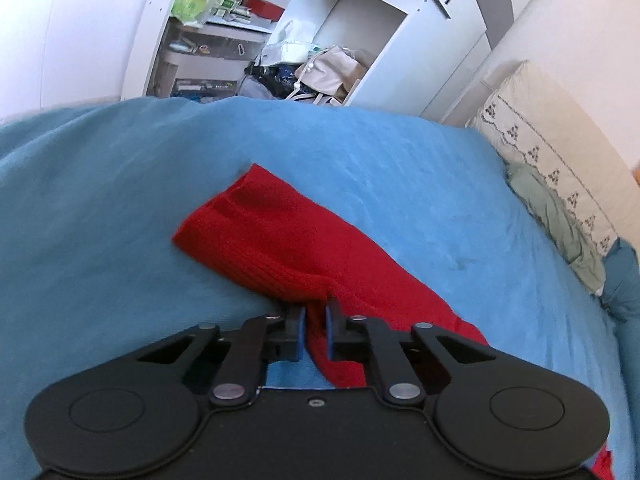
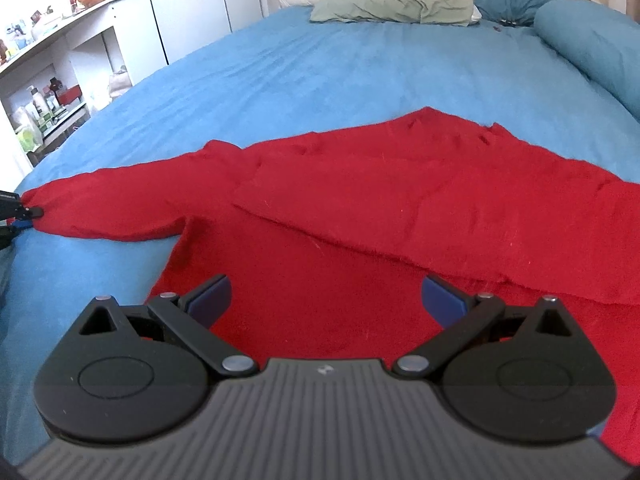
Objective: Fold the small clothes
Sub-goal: 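Grasp the other sleeve with the left tool and fold it across the body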
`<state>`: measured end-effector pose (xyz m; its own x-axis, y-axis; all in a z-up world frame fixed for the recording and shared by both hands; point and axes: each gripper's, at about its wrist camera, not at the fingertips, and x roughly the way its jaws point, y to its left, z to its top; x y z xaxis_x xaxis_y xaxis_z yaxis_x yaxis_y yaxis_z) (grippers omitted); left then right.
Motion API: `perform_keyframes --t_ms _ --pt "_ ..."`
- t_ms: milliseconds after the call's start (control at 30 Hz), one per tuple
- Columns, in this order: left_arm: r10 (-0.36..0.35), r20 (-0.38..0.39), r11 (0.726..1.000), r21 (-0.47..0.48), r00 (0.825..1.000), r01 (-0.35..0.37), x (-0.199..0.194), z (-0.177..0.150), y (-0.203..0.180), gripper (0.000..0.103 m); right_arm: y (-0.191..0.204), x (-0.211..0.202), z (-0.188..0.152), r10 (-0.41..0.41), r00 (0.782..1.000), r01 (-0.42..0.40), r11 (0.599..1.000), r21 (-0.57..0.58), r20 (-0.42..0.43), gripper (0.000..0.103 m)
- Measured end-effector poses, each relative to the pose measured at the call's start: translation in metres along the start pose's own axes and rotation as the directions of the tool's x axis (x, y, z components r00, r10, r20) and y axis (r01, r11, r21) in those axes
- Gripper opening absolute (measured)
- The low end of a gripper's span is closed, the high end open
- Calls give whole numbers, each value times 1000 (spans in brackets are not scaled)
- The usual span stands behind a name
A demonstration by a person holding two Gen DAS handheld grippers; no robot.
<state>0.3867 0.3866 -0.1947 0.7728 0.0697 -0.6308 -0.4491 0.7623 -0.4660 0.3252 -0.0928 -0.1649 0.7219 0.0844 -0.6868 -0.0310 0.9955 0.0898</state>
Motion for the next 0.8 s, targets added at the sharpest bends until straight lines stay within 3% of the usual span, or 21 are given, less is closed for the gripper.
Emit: perform_keyframes --t_ms 100,267,467,533,633,800 --pt "7 15 1000 17 1000 -7 -2 3 -4 7 -2 2 0 0 1000 0 1000 4 0 103" --pt "-40 59 998 60 997 37 -22 11 -27 6 -8 -4 4 4 1000 -4 1000 7 26 103" --pt "-164 77 965 219 983 144 -53 8 -108 6 -28 -18 10 13 998 -17 999 47 69 103" --pt "-225 69 937 289 972 197 -66 -3 -147 6 -37 -23 12 5 997 -9 998 57 82 103" --pt "-329 37 873 394 943 289 -83 -31 -214 6 -57 -33 14 -6 994 -4 996 89 110 103" --pt "-458 -115 757 469 881 455 -91 -103 -305 6 -93 -45 12 -48 991 33 991 126 124 103"
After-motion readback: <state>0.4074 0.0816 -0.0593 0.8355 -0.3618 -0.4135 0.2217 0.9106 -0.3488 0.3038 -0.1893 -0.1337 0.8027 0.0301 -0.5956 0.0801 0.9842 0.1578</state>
